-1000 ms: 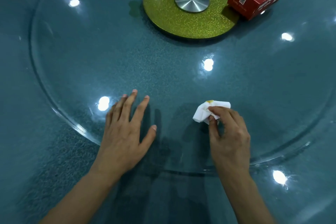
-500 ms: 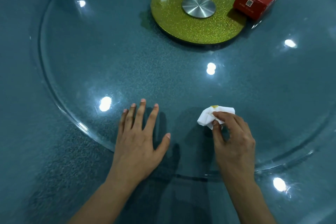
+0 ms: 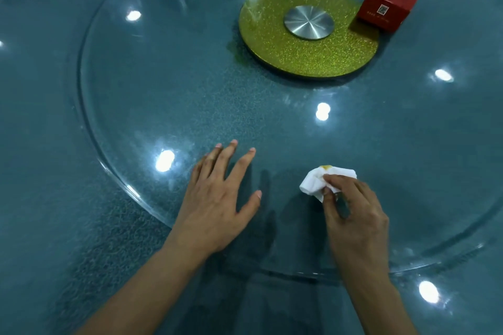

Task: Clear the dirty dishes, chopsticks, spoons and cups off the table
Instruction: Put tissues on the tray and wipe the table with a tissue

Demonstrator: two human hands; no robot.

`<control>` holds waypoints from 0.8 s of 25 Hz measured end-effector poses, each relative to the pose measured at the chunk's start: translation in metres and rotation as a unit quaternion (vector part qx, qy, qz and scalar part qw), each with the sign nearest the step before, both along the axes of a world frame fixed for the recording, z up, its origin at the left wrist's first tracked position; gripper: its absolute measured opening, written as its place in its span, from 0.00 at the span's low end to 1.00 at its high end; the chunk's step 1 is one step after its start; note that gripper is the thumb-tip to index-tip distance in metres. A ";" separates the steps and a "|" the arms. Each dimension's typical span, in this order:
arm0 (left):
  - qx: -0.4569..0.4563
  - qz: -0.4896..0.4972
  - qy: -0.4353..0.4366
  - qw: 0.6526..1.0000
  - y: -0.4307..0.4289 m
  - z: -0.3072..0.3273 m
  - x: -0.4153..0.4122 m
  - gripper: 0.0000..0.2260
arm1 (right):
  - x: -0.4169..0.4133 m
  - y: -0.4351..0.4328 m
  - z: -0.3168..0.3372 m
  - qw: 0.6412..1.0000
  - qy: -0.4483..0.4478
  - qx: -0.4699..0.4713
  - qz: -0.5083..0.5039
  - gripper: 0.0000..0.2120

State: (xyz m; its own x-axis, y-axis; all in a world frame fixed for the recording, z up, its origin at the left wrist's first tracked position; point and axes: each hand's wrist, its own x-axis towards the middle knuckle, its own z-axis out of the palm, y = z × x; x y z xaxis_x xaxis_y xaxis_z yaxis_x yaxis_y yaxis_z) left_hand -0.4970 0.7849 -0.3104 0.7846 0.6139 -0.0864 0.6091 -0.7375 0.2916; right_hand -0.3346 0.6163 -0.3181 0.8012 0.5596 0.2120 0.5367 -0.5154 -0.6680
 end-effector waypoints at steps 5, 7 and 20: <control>0.027 0.047 0.015 0.998 0.038 -0.004 -0.008 0.35 | -0.001 0.004 -0.001 1.000 -0.007 0.008 0.004 0.15; 0.030 0.039 0.026 0.998 0.038 -0.007 -0.012 0.34 | 0.000 0.004 -0.001 1.000 -0.008 0.004 0.006 0.14; 0.048 -0.003 0.000 0.999 0.002 -0.008 0.004 0.26 | 0.005 0.017 0.003 1.000 0.018 0.010 0.010 0.12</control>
